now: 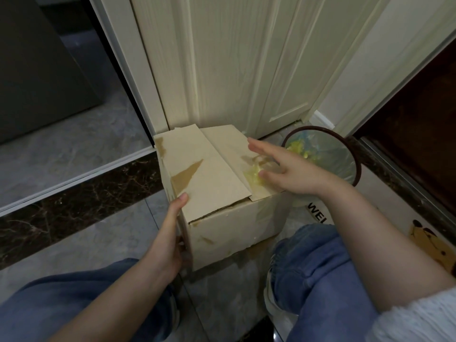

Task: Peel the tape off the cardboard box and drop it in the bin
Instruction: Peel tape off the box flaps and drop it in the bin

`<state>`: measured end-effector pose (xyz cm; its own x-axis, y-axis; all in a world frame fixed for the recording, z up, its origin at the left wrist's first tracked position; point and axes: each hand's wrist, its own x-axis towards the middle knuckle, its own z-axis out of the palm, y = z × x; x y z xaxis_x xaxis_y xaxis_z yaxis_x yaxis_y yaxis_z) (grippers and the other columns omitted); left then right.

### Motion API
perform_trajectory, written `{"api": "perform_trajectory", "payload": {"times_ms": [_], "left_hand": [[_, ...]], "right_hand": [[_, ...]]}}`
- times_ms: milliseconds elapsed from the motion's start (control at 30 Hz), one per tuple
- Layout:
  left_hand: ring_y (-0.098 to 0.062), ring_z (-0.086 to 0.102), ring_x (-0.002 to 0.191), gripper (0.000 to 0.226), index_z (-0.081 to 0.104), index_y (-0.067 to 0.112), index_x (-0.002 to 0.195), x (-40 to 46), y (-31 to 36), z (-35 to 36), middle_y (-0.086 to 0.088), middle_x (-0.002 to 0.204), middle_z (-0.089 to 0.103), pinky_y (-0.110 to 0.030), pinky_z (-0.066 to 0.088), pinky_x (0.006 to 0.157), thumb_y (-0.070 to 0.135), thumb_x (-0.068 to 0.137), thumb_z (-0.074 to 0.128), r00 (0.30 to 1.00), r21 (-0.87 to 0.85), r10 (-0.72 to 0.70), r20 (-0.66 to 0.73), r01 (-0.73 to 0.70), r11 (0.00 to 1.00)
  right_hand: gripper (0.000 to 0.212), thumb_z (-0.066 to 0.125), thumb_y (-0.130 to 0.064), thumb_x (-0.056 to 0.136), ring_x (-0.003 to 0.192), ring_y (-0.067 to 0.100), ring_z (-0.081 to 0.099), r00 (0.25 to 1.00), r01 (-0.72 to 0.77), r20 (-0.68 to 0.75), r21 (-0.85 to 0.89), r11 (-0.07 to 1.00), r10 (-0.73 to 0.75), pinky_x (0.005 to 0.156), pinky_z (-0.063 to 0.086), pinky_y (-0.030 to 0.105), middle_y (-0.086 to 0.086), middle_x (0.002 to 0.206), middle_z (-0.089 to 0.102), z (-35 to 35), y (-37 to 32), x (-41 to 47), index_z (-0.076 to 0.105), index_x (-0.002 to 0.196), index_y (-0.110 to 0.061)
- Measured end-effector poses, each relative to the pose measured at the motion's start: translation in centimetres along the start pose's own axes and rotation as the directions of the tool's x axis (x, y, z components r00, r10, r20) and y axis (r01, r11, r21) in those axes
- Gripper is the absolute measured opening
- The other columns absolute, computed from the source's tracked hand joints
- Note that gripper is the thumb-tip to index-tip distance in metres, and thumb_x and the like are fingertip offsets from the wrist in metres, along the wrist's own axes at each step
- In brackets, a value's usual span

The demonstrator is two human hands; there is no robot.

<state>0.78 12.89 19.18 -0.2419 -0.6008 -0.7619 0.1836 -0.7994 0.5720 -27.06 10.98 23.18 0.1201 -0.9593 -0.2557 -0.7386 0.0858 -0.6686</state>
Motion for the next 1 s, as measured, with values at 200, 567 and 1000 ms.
{"api": "perform_trajectory", "payload": {"times_ms": [200, 567, 1000], "left_hand": [[-0.038, 0.057, 0.117, 0.087, 0.058, 0.041, 0.13, -0.1, -0.1, 0.2, -0.012, 0.128, 0.062, -0.058, 0.045, 0.105, 0.075, 0.052, 0.077, 1.0, 0.001, 0.007, 0.004, -0.007, 1.0], [-0.037, 0.056, 0.119, 0.114, 0.055, 0.039, 0.138, 0.5, -0.3, -0.2, -0.012, 0.13, 0.061, -0.061, 0.04, 0.109, 0.078, 0.033, 0.08, 1.0, 0.047, 0.001, 0.012, -0.002, 0.999], [-0.037, 0.059, 0.118, 0.111, 0.057, 0.033, 0.138, 1.0, -0.1, -0.4, -0.013, 0.129, 0.065, -0.054, 0.049, 0.098, 0.08, 0.04, 0.078, 0.998, 0.019, -0.036, -0.053, 0.037, 0.999]], "right_hand": [[0.073, 0.049, -0.004, 0.1, 0.136, -0.005, 0.038, 0.994, 0.007, 0.113, -0.022, 1.0, -0.004, 0.103, 0.022, -0.001, -0.026, 0.14, 0.054, 0.2, -0.2, -0.6, 0.021, 0.155, -0.042], [0.052, 0.056, -0.001, 0.096, 0.114, 0.002, 0.057, 0.998, 0.039, 0.043, 0.036, 0.999, -0.041, 0.101, 0.038, 0.006, -0.01, 0.113, 0.065, 0.4, -0.5, -0.3, 0.055, 0.136, -0.035], [0.033, 0.066, 0.003, 0.081, 0.101, 0.02, 0.065, 0.972, 0.17, -0.171, 0.031, 0.985, -0.162, 0.085, 0.054, 0.05, -0.001, 0.095, 0.065, 1.0, -0.9, -0.1, 0.056, 0.088, -0.028]]}}
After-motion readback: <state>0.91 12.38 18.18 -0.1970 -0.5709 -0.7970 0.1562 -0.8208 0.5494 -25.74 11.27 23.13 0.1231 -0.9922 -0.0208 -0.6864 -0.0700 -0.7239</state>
